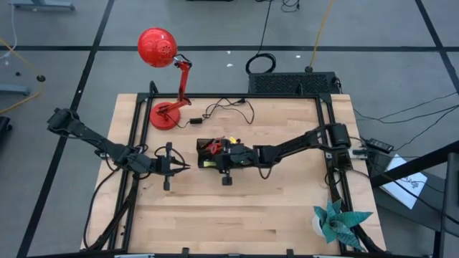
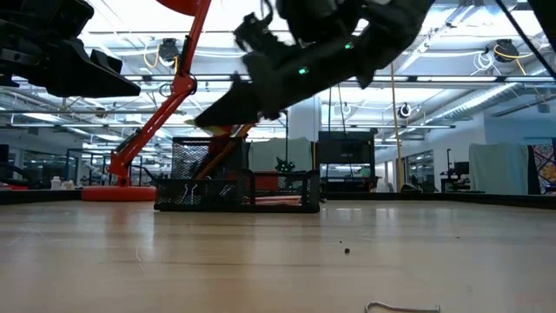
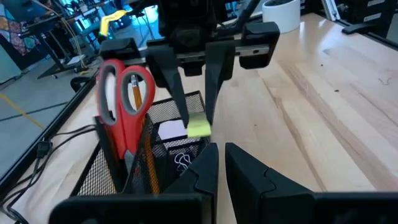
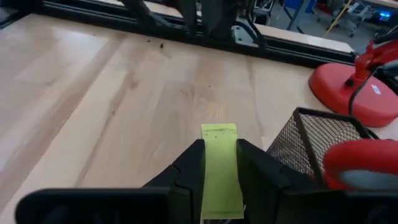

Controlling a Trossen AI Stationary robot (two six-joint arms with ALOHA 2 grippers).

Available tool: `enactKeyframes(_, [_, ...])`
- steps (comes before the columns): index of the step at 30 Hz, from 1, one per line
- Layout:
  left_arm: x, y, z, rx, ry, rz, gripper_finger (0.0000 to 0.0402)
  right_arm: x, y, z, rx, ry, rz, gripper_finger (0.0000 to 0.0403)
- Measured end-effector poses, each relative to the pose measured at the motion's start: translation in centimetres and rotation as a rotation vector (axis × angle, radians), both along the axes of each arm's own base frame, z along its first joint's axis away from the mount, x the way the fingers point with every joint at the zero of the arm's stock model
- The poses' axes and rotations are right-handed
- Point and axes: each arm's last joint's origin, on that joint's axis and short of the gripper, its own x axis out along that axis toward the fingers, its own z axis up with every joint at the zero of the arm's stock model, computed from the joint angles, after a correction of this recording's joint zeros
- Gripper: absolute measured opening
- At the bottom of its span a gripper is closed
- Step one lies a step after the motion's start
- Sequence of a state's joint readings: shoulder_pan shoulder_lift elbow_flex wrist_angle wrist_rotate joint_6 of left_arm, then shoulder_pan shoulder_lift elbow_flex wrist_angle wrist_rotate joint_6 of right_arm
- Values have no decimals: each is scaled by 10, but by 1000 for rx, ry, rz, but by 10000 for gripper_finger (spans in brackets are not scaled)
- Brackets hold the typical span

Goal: Pick and place office supplies into organizer
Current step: Put the eraser into the desk organizer

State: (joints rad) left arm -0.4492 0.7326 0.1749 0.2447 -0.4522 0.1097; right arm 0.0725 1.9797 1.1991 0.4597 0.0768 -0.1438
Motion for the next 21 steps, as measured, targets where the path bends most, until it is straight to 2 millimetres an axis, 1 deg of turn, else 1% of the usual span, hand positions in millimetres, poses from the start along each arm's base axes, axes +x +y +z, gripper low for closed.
enactKeyframes(4, [0, 0, 0, 1, 2, 0, 37, 16, -2, -4, -5, -12, -9, 77])
enactKeyframes(8, [0, 0, -1, -4, 6, 2, 37, 27, -5, -14, -17, 23, -16, 77])
enactKeyframes(15, [0, 0, -1, -6, 8, 3, 37, 28, -4, -25, -116, 47, -130, 77])
enactKeyframes(21, [0, 0, -1, -6, 8, 3, 37, 25, 9, -28, -242, 75, -168, 77])
